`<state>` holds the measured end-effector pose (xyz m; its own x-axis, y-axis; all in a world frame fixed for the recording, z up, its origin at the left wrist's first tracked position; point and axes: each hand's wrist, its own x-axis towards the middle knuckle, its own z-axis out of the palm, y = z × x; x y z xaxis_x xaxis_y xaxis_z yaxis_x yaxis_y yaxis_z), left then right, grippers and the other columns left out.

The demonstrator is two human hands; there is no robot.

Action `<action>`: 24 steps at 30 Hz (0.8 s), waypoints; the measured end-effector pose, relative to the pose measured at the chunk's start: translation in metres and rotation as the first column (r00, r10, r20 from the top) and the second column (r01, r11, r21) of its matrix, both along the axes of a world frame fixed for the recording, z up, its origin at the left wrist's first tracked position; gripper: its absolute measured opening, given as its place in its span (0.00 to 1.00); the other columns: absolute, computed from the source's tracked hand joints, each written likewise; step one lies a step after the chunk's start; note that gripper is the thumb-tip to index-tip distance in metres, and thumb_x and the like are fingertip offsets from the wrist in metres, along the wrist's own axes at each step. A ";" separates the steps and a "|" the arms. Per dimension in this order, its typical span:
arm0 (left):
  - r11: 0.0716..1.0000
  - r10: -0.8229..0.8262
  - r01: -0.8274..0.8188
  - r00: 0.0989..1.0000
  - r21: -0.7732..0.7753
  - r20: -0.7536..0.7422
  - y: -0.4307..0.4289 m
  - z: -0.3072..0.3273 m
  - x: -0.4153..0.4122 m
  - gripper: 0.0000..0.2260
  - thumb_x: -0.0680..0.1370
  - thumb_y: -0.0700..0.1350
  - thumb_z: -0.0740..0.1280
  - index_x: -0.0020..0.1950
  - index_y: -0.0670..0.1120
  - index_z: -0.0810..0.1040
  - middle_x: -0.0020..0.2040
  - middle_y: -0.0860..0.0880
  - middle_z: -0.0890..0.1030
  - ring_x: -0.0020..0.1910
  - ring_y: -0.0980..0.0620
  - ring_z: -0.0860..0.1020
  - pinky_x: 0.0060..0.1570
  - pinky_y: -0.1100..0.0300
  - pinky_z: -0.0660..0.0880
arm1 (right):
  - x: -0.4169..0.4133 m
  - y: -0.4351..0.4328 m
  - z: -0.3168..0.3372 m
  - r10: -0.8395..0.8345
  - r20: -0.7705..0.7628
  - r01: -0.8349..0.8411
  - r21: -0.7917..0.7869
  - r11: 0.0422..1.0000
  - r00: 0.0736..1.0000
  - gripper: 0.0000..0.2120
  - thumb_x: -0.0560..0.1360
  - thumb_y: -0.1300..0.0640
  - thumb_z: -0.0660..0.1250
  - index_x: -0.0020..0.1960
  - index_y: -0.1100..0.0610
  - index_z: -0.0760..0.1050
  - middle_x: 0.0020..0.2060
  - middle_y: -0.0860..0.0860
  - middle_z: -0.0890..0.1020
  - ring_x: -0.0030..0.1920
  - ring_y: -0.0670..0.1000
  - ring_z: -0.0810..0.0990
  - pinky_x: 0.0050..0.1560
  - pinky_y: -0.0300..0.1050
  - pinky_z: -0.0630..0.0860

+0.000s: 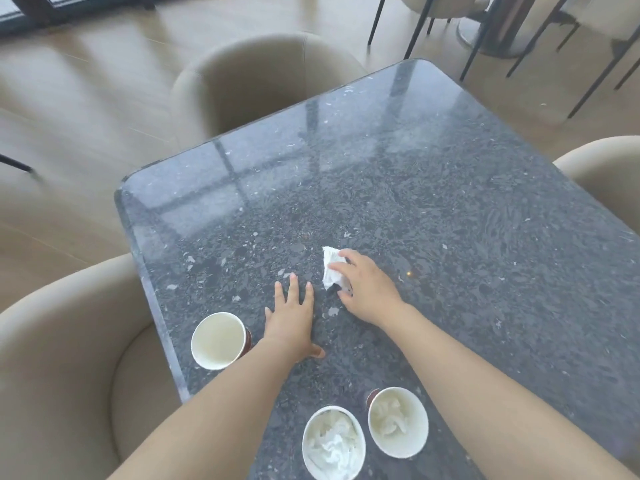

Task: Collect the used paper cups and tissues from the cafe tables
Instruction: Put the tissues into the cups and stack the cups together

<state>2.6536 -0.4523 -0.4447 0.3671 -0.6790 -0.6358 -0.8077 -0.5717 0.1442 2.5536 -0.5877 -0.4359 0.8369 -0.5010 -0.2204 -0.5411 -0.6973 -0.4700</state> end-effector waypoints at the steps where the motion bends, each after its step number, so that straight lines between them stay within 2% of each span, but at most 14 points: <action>1: 1.000 0.000 0.000 1.000 0.001 -0.003 0.000 0.000 0.000 0.57 0.64 0.60 0.76 0.76 0.48 0.37 0.76 0.45 0.32 0.75 0.38 0.36 0.70 0.37 0.56 | 0.003 0.002 -0.003 0.062 -0.065 -0.062 0.005 0.998 0.996 0.21 0.74 0.59 0.63 0.67 0.52 0.68 0.69 0.48 0.64 0.68 0.52 0.62 0.60 0.52 0.71; 3: 1.000 -0.005 0.005 1.000 0.004 -0.003 0.001 0.000 0.000 0.57 0.64 0.60 0.76 0.76 0.48 0.37 0.76 0.45 0.33 0.75 0.38 0.36 0.70 0.37 0.57 | 0.003 0.008 -0.009 0.094 -0.098 -0.095 -0.004 0.995 0.991 0.20 0.75 0.61 0.62 0.66 0.52 0.69 0.69 0.48 0.65 0.68 0.52 0.61 0.59 0.52 0.71; 7: 1.000 -0.013 0.013 1.000 0.002 0.000 0.001 -0.002 0.002 0.57 0.64 0.60 0.75 0.76 0.48 0.37 0.76 0.45 0.33 0.75 0.38 0.36 0.70 0.37 0.57 | -0.015 0.015 -0.014 -0.017 -0.017 0.017 -0.013 1.000 1.000 0.13 0.74 0.63 0.62 0.57 0.55 0.75 0.59 0.50 0.72 0.58 0.55 0.69 0.50 0.48 0.73; 10: 1.000 -0.024 0.024 1.000 -0.003 0.005 0.004 0.000 0.003 0.56 0.65 0.62 0.74 0.76 0.49 0.36 0.76 0.45 0.33 0.75 0.39 0.37 0.70 0.38 0.57 | -0.037 0.017 -0.012 -0.056 -0.052 0.057 0.018 0.998 0.997 0.11 0.73 0.62 0.63 0.54 0.56 0.76 0.56 0.52 0.73 0.56 0.56 0.70 0.51 0.47 0.71; 12: 1.000 -0.026 0.026 1.000 -0.009 0.015 0.010 0.000 0.002 0.54 0.67 0.63 0.72 0.76 0.50 0.36 0.76 0.47 0.33 0.75 0.41 0.37 0.70 0.40 0.58 | -0.054 0.021 -0.007 -0.086 -0.088 0.091 0.059 0.994 0.992 0.10 0.73 0.61 0.63 0.53 0.55 0.77 0.54 0.53 0.74 0.55 0.56 0.72 0.51 0.44 0.68; 14: 0.998 -0.061 0.061 0.997 0.003 0.043 0.018 0.002 0.000 0.47 0.72 0.63 0.66 0.76 0.50 0.37 0.77 0.47 0.34 0.76 0.42 0.39 0.70 0.41 0.59 | -0.071 0.027 0.003 -0.154 -0.082 0.161 0.094 0.982 0.985 0.09 0.72 0.61 0.64 0.51 0.55 0.78 0.51 0.53 0.76 0.52 0.56 0.75 0.47 0.40 0.66; 18: 0.996 -0.094 0.094 0.994 0.000 0.051 0.028 0.017 -0.013 0.34 0.78 0.60 0.58 0.77 0.49 0.46 0.78 0.46 0.45 0.76 0.42 0.50 0.68 0.44 0.64 | -0.105 0.045 0.036 -0.286 0.004 0.283 0.132 0.950 0.958 0.09 0.71 0.61 0.64 0.47 0.51 0.79 0.46 0.50 0.77 0.46 0.53 0.76 0.42 0.42 0.69; 24: 0.987 -0.085 0.080 0.996 -0.141 -0.027 0.034 0.054 -0.049 0.24 0.79 0.57 0.58 0.71 0.46 0.63 0.71 0.46 0.64 0.68 0.44 0.67 0.63 0.45 0.70 | -0.143 0.083 0.084 -0.301 0.154 0.280 0.145 0.949 0.941 0.11 0.69 0.62 0.65 0.47 0.48 0.79 0.45 0.45 0.77 0.40 0.45 0.72 0.42 0.37 0.68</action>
<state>2.6046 -0.4187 -0.3905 0.2866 -0.7888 -0.5437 -0.8446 -0.4759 0.2452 2.4102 -0.5045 -0.3522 0.6895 -0.7065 -0.1593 -0.6154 -0.4555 -0.6433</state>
